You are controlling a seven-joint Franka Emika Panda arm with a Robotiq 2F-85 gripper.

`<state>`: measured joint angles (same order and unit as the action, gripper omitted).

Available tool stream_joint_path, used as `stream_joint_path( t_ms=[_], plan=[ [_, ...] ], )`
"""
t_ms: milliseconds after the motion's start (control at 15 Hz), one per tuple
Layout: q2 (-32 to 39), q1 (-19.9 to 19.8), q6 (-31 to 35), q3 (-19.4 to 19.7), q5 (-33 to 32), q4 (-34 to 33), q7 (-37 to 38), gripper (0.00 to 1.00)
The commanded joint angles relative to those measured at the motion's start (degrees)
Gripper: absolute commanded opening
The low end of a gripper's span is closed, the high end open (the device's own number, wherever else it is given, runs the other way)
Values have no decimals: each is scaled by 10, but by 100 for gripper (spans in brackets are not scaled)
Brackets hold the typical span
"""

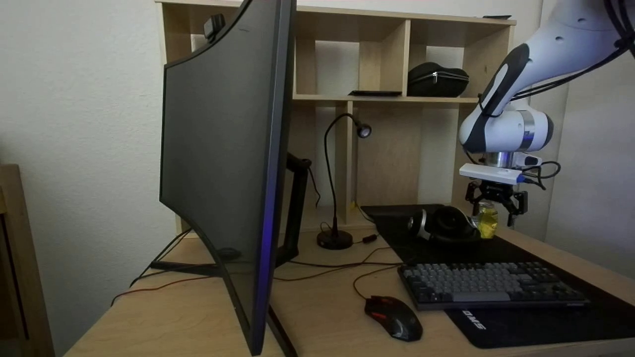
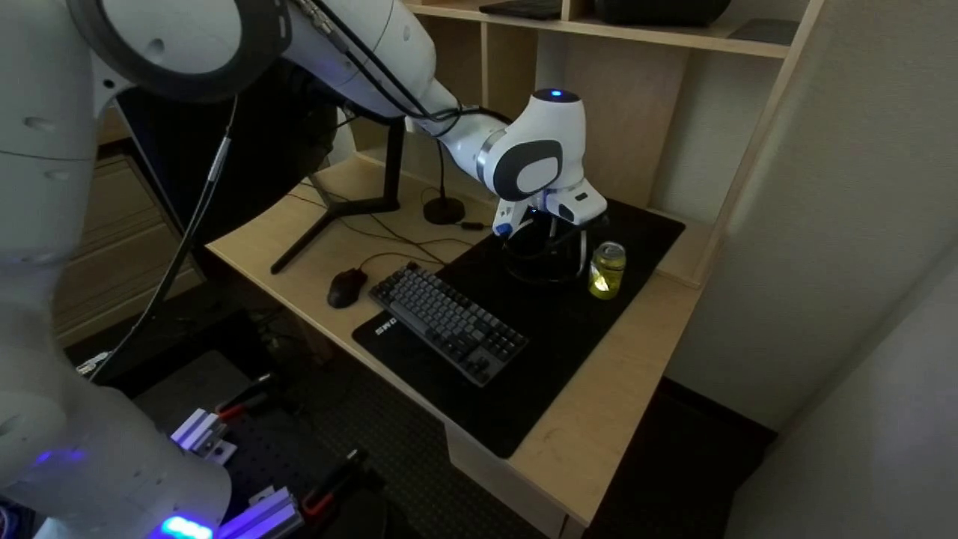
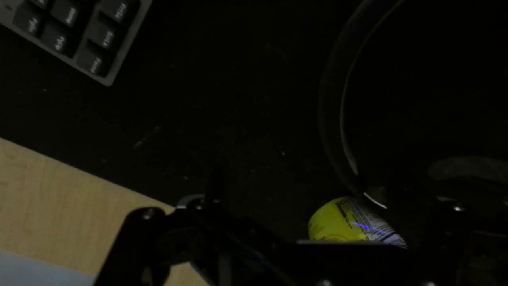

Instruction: Pick up the headphones and place them at the edge of the table

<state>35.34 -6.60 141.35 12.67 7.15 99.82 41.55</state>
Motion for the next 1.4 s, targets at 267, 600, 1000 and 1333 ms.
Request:
stream_joint_path(
  t_ms=[267,600,1000,1333],
  plan=[
    [77,13,-7,1,-11,-54,11,100],
    [133,-9,1,-39,46,-115,-15,100],
    [146,8,3,-23,39,-121,-3,88],
    [148,6,5,-23,42,-118,-5,45]
  ],
)
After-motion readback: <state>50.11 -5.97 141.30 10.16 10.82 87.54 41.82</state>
